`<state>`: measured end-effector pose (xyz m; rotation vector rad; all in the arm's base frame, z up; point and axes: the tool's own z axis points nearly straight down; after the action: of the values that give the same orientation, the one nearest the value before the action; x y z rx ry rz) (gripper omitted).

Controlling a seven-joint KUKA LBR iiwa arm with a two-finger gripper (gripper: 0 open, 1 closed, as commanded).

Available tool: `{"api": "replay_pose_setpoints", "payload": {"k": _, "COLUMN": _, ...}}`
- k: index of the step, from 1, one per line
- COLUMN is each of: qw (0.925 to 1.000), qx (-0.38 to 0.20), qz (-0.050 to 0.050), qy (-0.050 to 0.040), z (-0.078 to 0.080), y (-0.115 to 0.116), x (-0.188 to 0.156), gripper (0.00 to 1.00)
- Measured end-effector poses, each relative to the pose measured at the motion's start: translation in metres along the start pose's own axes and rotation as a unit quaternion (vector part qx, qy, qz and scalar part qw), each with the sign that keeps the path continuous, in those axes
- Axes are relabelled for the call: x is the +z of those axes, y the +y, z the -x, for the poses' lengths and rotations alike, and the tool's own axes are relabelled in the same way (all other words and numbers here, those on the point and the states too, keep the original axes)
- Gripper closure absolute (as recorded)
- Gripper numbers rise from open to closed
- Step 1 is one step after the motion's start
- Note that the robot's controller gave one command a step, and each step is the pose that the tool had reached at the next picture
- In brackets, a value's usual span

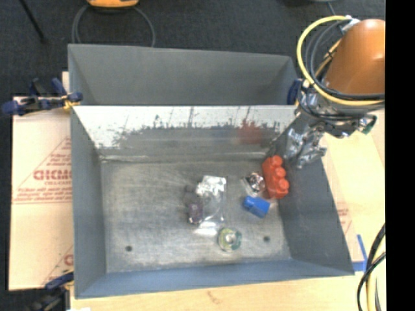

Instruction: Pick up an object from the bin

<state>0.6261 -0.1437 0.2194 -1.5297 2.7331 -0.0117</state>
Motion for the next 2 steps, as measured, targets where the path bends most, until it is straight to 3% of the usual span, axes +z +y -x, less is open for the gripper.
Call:
{"api": "replay_pose_setpoints", "payload": {"k": 1, "qw": 0.9968, "qx": 0.08, "qz": 0.007, "qy": 0.0011, "z": 0.038, "y": -0.0025, "x": 0.075, "gripper": 1.0}}
{"api": "replay_pose_setpoints", "payload": {"k": 2, "qw": 0.9967, "qx": 0.081, "qz": 0.004, "qy": 0.0006, "z": 0.037, "y": -0.0042, "x": 0.072, "gripper": 0.0}}
